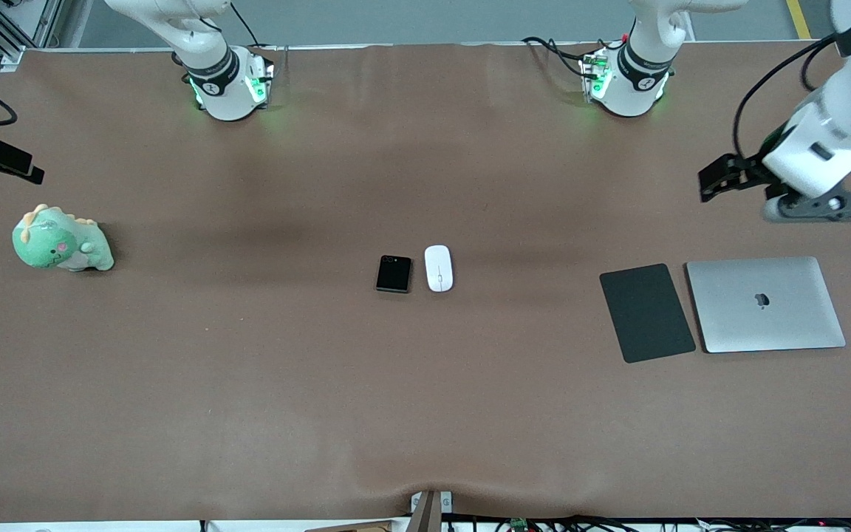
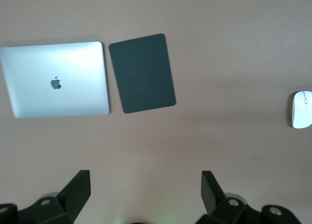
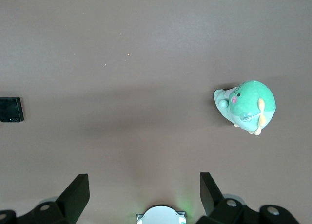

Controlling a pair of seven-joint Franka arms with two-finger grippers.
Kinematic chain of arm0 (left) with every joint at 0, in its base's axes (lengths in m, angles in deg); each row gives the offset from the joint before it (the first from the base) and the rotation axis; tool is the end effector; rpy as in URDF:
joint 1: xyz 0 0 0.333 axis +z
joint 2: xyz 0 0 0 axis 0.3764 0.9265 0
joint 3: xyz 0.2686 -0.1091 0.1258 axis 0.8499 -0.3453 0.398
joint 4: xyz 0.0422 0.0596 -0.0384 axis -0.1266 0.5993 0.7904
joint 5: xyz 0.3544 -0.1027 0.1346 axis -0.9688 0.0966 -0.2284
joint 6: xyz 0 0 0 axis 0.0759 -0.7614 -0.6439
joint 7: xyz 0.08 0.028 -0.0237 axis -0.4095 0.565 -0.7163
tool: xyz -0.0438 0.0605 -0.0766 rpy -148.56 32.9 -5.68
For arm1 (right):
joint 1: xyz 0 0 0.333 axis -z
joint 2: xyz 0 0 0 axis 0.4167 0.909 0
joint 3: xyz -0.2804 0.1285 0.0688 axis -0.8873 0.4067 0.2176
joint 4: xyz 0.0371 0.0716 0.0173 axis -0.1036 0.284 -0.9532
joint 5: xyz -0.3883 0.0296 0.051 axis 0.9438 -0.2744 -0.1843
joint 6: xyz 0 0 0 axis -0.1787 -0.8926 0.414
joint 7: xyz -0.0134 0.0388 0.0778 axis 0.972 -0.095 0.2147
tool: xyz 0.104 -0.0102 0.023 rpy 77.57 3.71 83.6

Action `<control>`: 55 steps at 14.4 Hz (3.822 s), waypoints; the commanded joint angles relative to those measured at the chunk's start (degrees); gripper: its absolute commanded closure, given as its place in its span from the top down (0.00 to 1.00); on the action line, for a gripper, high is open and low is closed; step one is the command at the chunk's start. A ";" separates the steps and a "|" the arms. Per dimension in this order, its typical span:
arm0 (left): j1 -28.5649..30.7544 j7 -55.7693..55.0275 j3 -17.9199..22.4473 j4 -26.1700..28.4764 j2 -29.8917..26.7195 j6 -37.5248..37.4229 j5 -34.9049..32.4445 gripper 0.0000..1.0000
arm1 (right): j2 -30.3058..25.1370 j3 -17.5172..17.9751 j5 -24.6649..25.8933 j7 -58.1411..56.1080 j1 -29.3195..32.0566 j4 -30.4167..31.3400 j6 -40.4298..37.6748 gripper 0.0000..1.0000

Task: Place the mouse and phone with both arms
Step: 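Move the left gripper toward the white mouse while the right gripper waits, then lower the left gripper and grasp the white mouse, then carry the mouse to the pad while the right gripper reaches the phone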

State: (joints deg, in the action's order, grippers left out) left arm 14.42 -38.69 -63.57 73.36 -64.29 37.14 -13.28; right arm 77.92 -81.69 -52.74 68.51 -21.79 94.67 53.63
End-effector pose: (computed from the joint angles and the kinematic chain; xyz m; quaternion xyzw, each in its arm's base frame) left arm 0.5506 -0.1131 0.5852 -0.9989 0.0134 0.0427 0.0105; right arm 0.5331 -0.0610 0.6350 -0.9960 0.0567 0.0664 0.0191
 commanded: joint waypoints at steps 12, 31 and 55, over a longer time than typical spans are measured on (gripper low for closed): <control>-20.87 -28.69 -0.93 -8.22 23.04 13.36 -0.39 1.00 | -0.39 0.68 1.67 -0.41 -0.20 0.02 -0.29 1.00; -33.44 -46.27 -0.32 -9.98 44.40 39.56 -0.74 1.00 | -0.39 0.68 1.67 -0.32 -0.12 0.02 -0.47 1.00; -22.21 -33.55 -0.32 -9.01 31.33 26.23 -2.14 0.04 | 1.19 0.59 1.59 -0.49 -3.19 -1.21 1.73 1.00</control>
State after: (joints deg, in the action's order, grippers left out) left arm -9.97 -75.31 -63.40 62.40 -29.58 66.62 -14.07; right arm 78.22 -80.97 -52.04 68.31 -24.20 94.46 55.32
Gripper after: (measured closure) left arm 0.396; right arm 0.000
